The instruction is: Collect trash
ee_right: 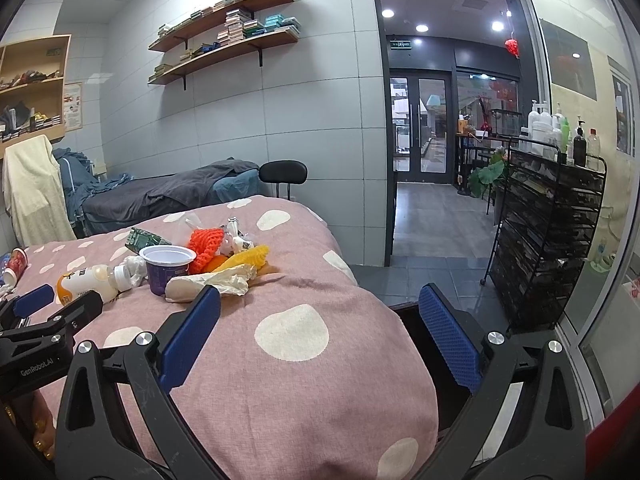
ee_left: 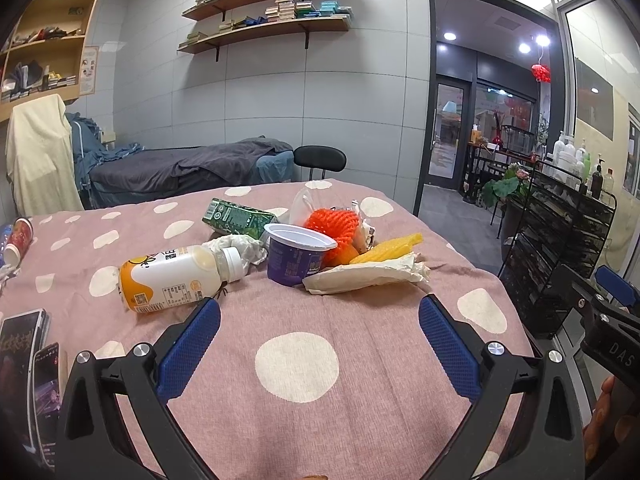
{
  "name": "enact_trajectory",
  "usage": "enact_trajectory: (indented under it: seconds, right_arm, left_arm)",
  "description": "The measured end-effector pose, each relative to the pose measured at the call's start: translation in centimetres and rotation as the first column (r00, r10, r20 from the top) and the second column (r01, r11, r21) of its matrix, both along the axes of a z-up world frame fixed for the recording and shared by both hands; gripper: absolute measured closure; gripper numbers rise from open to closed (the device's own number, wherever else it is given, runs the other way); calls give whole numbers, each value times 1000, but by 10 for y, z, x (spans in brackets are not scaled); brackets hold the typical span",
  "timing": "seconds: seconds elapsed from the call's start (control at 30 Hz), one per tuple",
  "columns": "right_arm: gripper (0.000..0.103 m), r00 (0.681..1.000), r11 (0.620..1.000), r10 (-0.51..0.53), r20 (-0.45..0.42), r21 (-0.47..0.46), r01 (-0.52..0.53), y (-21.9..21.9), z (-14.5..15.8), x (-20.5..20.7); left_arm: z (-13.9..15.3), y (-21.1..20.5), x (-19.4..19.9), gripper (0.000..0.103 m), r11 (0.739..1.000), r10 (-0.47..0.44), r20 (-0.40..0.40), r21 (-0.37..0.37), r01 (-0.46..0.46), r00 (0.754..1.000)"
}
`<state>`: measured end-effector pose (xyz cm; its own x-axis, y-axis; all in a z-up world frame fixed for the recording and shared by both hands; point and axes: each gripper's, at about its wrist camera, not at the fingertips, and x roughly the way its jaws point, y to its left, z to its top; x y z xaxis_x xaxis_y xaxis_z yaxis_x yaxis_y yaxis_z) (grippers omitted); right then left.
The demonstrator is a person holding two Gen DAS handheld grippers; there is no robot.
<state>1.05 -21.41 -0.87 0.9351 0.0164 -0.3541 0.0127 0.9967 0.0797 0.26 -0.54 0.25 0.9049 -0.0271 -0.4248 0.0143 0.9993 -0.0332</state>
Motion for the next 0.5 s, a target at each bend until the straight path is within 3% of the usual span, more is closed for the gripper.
enact_trajectory:
  seconds: [0.5]
  right_arm:
    - [5,1000,1000,-4,-2,3,4,-2,-1,0]
  left_arm:
    - [-2,0,0,6,1000,1,-3,-3,-1,1000]
